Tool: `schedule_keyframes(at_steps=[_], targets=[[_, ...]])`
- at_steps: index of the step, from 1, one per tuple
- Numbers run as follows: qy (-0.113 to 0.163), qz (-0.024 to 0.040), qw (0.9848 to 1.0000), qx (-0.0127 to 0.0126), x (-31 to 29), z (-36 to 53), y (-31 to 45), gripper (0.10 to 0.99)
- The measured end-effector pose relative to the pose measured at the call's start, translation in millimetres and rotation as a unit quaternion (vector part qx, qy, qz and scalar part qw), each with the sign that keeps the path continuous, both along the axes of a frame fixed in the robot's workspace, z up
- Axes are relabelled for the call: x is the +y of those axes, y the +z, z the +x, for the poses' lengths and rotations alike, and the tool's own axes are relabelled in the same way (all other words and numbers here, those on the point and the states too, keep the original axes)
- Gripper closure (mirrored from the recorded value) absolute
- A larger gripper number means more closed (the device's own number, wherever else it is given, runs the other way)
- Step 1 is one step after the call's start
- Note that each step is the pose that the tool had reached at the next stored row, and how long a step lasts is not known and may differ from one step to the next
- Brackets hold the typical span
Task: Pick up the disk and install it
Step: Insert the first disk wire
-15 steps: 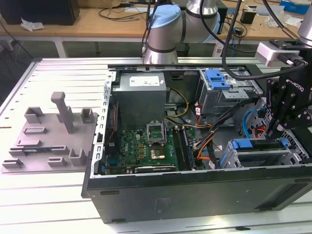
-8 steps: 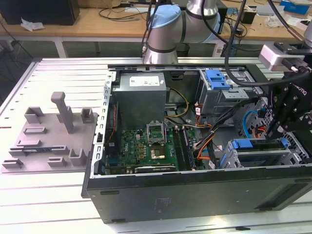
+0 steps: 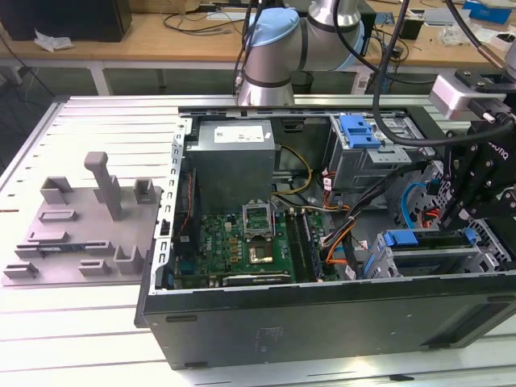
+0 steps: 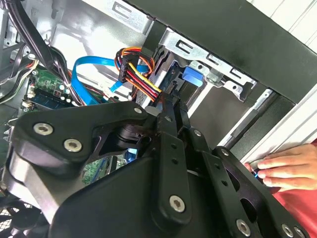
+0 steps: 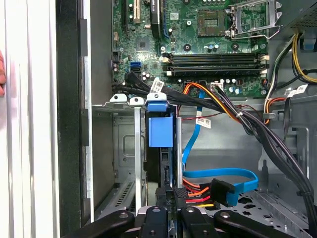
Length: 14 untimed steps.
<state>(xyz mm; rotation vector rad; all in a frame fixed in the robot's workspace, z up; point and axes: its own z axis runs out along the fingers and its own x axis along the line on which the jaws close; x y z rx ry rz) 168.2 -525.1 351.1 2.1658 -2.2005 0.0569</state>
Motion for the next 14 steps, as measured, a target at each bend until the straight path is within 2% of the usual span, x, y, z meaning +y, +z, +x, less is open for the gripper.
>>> schedule_keyframes(at_steps=[14], targets=[[0.012, 0.0001, 0.9999, 0.0, 0.4, 0.1, -0.8, 0.918]])
